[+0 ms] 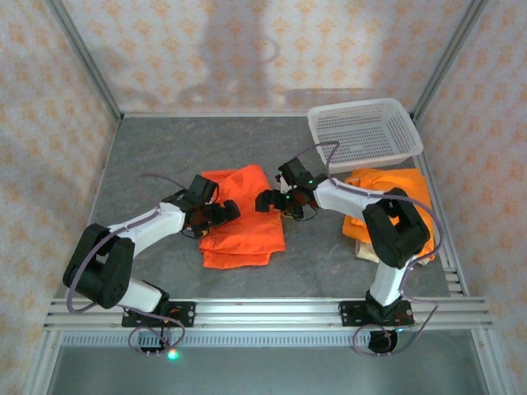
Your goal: Fold and stack the shorts
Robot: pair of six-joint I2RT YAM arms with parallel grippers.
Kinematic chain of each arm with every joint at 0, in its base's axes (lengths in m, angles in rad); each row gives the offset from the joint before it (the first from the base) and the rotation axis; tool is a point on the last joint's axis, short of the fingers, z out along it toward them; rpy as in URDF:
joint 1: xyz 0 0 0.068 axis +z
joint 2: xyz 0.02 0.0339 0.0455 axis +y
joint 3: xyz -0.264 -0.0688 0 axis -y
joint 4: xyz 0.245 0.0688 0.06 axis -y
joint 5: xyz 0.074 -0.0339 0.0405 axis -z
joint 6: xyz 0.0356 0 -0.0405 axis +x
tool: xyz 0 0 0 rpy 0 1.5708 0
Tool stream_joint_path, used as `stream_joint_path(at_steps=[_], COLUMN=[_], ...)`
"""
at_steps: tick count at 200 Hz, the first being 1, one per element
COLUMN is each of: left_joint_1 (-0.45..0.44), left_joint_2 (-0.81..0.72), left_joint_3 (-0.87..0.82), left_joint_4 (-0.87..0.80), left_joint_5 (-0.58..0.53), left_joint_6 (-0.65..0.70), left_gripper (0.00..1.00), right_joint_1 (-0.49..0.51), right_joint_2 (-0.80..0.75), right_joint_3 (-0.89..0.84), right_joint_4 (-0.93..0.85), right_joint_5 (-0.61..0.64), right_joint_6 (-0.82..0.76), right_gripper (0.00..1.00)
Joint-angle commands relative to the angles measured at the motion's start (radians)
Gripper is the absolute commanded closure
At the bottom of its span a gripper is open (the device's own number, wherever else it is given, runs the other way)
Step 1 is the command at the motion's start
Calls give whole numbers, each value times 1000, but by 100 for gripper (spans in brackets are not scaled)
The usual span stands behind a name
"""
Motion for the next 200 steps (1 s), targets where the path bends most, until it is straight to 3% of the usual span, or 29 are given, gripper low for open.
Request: stream_joint_path(at_steps=[1,63,92,121,162,200], left_joint_1=[-3,-4,-4,-4,-3,-4], left_joint_2=[87,87,54,-47,-168,-182], left_joint_3=[-73,-83,-80,-47,-4,5], left_joint_4=[27,50,47,10,-32,-30], left_joint_5=[-23,-26,-29,-67,-109,-105], left_joint_6=[-25,-24,-28,-18,-1,0], left_gripper=[0,0,0,0,0,0], right_joint_1=[-6,6,16,16,16,-1], right_joint_2=[48,140,159,126,-10,-165], right_joint_3=[50,74,80,93,122,152], right_joint_4=[33,81,69,-35,-331,-600], right_joint_5=[-47,-97,-51,75,331,537], right_joint_6=[2,39,38,-18,-131,-170], right_gripper=[10,35,67,100,100,100])
